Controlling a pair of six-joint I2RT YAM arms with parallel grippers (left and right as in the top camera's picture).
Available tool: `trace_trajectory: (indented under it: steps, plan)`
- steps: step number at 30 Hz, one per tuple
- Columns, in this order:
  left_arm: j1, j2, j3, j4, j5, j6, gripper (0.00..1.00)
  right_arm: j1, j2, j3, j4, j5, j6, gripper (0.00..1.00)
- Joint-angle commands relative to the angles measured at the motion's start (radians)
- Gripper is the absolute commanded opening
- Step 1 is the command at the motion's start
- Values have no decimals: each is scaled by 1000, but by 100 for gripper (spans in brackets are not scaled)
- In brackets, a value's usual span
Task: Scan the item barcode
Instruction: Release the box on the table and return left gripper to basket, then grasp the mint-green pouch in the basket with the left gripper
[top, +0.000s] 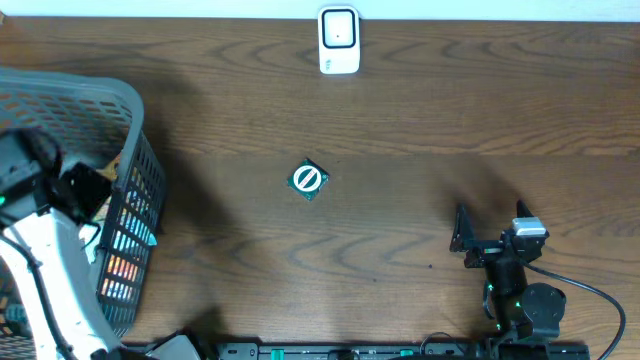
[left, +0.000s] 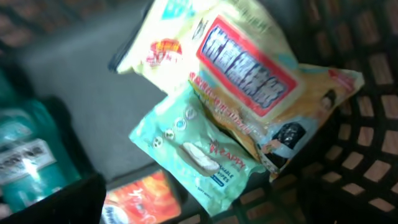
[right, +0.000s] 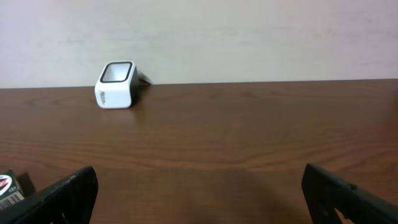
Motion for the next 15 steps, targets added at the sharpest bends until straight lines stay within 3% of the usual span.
trace_trajectory:
  steps: [1, 13, 15]
  plan:
    - [79, -7, -7, 32, 182, 2, 98, 7, -4, -2, -3, 1, 10, 99]
    - [100, 187, -13, 50, 182, -14, 98, 7, -4, -2, -3, 1, 10, 99]
    - [110, 240, -16, 37, 181, -82, 98, 7, -4, -2, -3, 1, 10, 99]
